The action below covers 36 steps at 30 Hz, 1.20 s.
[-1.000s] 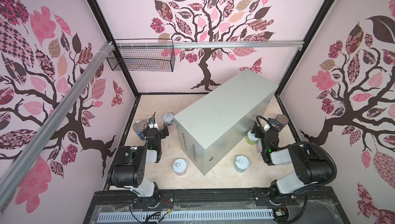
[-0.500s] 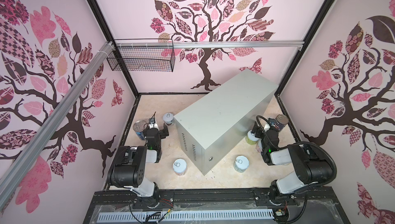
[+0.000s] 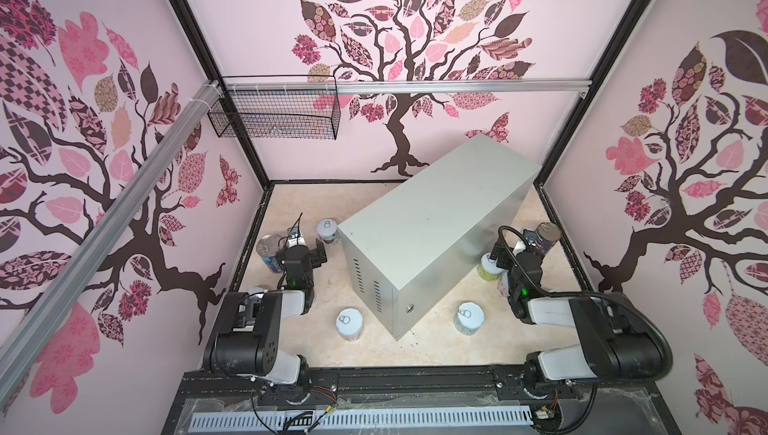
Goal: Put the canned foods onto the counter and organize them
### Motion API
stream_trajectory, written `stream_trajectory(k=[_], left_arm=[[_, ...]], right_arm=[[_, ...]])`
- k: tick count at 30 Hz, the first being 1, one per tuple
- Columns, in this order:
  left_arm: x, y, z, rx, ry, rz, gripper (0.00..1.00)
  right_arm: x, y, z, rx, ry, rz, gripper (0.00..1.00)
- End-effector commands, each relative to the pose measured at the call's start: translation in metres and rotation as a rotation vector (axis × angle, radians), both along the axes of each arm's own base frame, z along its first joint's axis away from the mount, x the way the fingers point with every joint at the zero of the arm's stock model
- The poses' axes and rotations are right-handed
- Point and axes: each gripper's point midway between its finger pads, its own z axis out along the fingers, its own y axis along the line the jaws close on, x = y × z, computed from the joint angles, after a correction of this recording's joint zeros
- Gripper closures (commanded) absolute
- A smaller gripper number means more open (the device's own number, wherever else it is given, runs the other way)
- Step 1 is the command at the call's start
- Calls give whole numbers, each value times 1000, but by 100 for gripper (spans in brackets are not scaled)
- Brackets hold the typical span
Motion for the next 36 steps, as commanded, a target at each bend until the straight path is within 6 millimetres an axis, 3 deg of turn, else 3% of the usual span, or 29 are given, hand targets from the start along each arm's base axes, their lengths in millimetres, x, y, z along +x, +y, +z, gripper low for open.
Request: stream_trajectory(k=[1,7,13,19,23,28,33,36], left_arm=[[2,18,28,-7,22,121,2],[-16,40,65,-80,58,324,2],[-40,26,113,-194,60,289,2],[-77,-6,141,-299,68,164,2],[-103,-26,134,-373,102,96,2],[-127,-40,107,-455,181,66,2],[-139,-50,83,-530,201,53,2],[-143,-60,74,-537,179,28,2]], right_arm=[[-3,-13,33,33,4,-98,0],[-14,-5,70,215,5,-81,0],[-42,11,98,315,34,12,0],[-73,26,102,390,74,91,0],[-85,32,89,436,131,111,0],[-95,38,66,454,233,118,0],[-100,52,34,426,330,148,0],[-104,48,16,413,360,115,0]])
